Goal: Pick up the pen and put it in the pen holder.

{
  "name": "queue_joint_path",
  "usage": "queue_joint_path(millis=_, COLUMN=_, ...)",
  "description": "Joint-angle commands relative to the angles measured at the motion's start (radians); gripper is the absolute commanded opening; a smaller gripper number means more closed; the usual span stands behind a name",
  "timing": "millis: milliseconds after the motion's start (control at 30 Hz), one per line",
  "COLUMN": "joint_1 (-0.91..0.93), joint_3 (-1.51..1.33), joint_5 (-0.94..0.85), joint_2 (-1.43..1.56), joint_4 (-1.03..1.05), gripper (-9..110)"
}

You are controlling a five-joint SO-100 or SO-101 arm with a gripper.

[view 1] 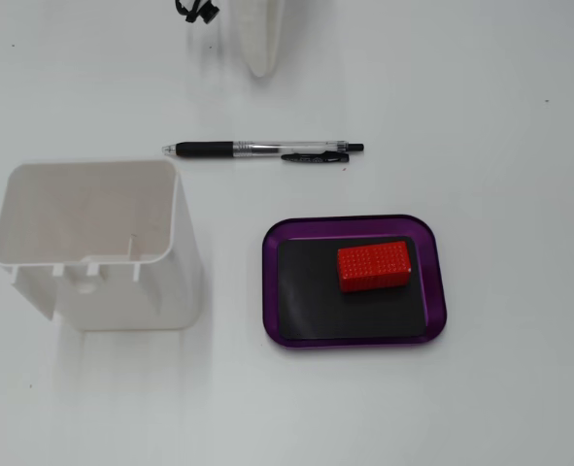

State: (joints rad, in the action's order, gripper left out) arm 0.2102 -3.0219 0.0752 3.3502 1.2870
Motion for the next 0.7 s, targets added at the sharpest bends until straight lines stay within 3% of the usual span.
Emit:
queue_joint_path(millis=0, joint_1=-0.006, joint_3=0.143, joint_5=-0.06, joint_2=0.048, joint_4=-0.098, gripper=0)
queue_joint_path(millis=333, joint_1=0.015, joint_3=0.178, joint_5=-0.086, joint_2=0.044, joint_4=-0.1, gripper=0)
queue_joint_path(millis=500, joint_1=0.092, joint_3=0.262, joint_5=-0.261, joint_2=0.031, joint_4=-0.138, gripper=0)
queue_joint_path(millis=667, joint_1=0.092, joint_3=0.454, joint_5=-0.284, joint_2=-0.245, joint_4=-0.137, gripper=0)
